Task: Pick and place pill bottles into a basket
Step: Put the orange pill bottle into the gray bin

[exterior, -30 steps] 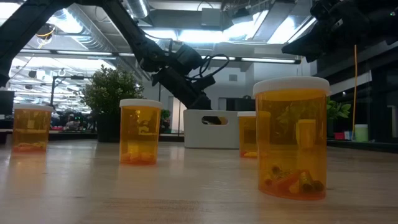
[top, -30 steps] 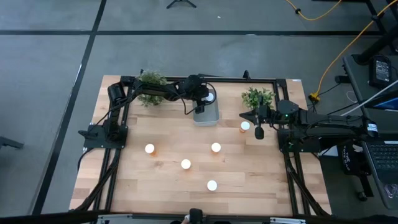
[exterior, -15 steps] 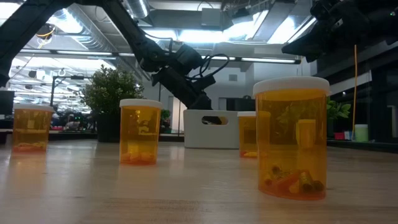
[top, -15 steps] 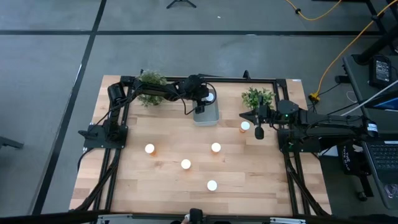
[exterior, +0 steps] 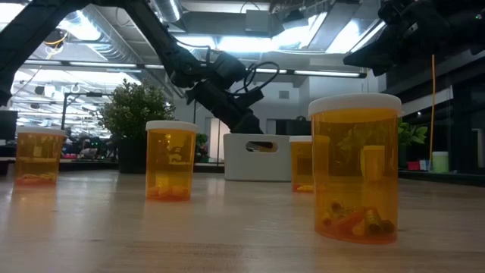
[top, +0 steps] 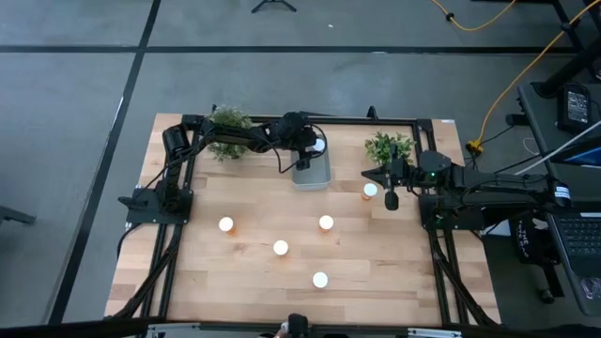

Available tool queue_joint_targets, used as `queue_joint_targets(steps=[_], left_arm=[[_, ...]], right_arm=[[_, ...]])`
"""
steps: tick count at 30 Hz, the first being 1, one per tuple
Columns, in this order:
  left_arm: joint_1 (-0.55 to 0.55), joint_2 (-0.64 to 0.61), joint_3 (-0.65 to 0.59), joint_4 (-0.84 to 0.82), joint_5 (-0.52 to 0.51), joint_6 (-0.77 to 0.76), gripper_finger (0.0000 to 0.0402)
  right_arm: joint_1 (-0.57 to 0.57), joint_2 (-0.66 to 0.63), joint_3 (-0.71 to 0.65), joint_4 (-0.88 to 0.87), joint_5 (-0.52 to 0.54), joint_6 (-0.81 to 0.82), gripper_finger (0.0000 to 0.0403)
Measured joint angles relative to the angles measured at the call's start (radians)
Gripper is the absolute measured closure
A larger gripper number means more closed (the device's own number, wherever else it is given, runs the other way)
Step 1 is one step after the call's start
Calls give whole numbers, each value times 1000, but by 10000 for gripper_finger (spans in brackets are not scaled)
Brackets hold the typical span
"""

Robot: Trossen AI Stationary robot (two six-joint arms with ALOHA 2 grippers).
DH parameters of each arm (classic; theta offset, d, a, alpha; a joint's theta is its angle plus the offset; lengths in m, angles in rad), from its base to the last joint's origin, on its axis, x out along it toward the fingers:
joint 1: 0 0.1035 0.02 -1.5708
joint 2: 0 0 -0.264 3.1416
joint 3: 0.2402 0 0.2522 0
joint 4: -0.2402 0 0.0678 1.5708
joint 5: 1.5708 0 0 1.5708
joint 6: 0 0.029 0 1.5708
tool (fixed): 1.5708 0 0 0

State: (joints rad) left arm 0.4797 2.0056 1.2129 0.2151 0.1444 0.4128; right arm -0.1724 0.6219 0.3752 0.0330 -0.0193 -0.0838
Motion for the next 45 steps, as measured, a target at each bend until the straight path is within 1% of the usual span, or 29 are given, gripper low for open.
queue_joint_targets(steps=[7, 16, 31, 34, 36, 38, 40, 45], left_arm=[[0, 0, 0, 0, 0, -7, 172], [0, 0, 0, 0, -1, -7, 162], [-2, -6, 0, -3, -5, 5, 164], [-11, -37, 0, -31, -36, 49, 164], [-23, -70, 0, -61, -79, 78, 164], [-33, -115, 0, -116, -106, 88, 164], [-45, -160, 0, -160, -108, 88, 164], [-63, -293, 0, -354, -105, 116, 164]], right_arm=[[0, 0, 0, 0, 0, 0, 400], [0, 0, 0, 0, 0, 0, 400], [0, 0, 0, 0, 0, 0, 400], [0, 0, 0, 0, 0, 0, 400], [0, 0, 0, -1, 0, 0, 400], [0, 0, 0, -2, 0, -1, 400], [0, 0, 0, -4, 0, -1, 400], [0, 0, 0, -28, 0, 0, 400]])
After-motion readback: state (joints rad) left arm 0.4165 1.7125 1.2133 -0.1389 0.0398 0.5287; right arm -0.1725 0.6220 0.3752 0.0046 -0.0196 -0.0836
